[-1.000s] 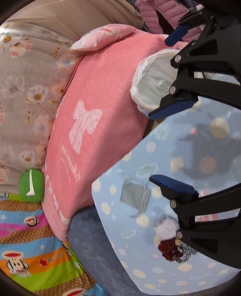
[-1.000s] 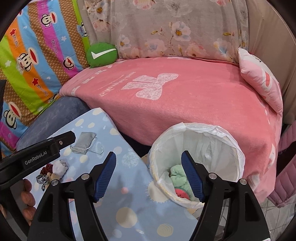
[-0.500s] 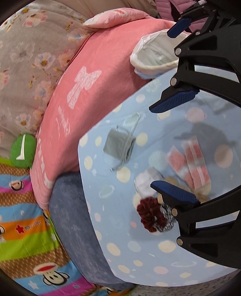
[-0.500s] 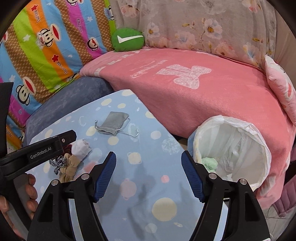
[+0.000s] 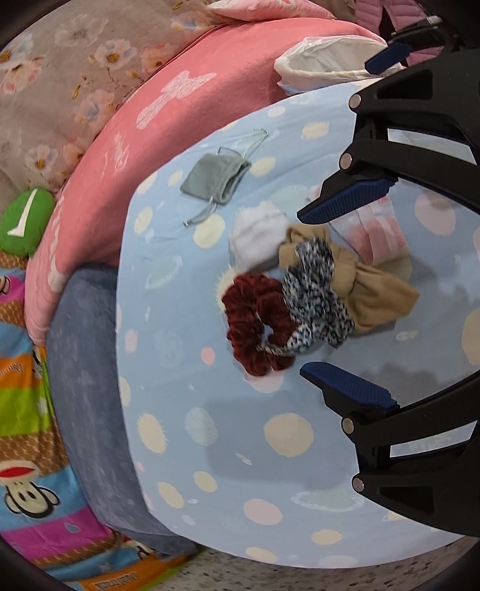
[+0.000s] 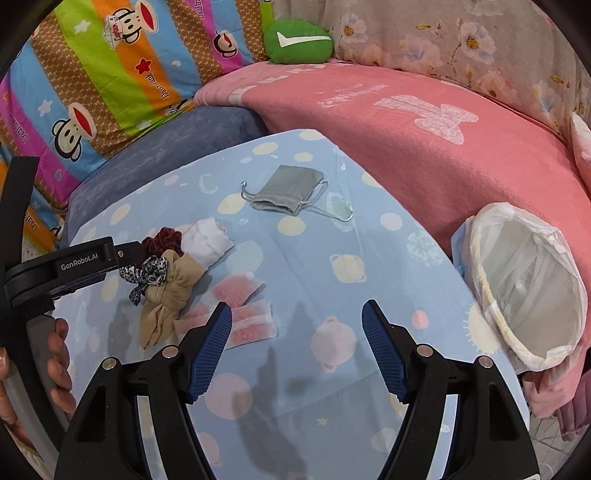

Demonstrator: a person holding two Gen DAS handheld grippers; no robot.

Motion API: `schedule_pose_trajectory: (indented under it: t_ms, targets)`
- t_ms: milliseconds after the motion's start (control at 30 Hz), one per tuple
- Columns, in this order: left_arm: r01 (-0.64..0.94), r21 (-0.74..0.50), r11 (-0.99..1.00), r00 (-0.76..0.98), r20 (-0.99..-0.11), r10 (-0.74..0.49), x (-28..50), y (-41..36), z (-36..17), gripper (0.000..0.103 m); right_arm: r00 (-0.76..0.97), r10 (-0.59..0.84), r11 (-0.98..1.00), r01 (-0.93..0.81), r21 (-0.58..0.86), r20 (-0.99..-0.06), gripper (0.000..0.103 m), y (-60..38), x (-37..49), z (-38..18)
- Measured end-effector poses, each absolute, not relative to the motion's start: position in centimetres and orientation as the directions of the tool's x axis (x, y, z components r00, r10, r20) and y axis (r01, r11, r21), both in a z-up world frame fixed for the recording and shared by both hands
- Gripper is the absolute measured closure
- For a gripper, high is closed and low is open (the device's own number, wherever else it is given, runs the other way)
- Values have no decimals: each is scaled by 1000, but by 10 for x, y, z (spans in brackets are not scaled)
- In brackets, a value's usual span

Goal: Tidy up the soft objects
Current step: 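Move both open tools back over the pile of items on the sheet, then grasp the leopard-print scrunchie with the left tool while the right tool grasps a pink packet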

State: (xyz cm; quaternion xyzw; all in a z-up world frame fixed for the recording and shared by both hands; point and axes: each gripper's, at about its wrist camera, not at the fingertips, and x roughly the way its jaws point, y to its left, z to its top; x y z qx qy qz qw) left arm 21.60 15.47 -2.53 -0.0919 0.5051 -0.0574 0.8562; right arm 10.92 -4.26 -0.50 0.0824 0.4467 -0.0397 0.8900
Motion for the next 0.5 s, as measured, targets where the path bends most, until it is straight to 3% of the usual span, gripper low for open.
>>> schedule_pose_trajectory:
  t_ms: [200, 333, 500]
  targets:
    - [-40, -301, 953, 434, -864, -255, 224, 172, -45, 31, 562, 29, 986, 119, 116, -827, 33, -25, 116, -25]
    - [-40, -324, 945, 417, -865, -278, 228, 174, -52, 40, 542, 40, 988, 106, 116, -840, 33, -17, 122, -35]
    - [-16, -346, 938, 397, -863, -312, 231, 169, -55, 79, 519, 60, 987, 95, 128, -853, 36, -9, 129, -47]
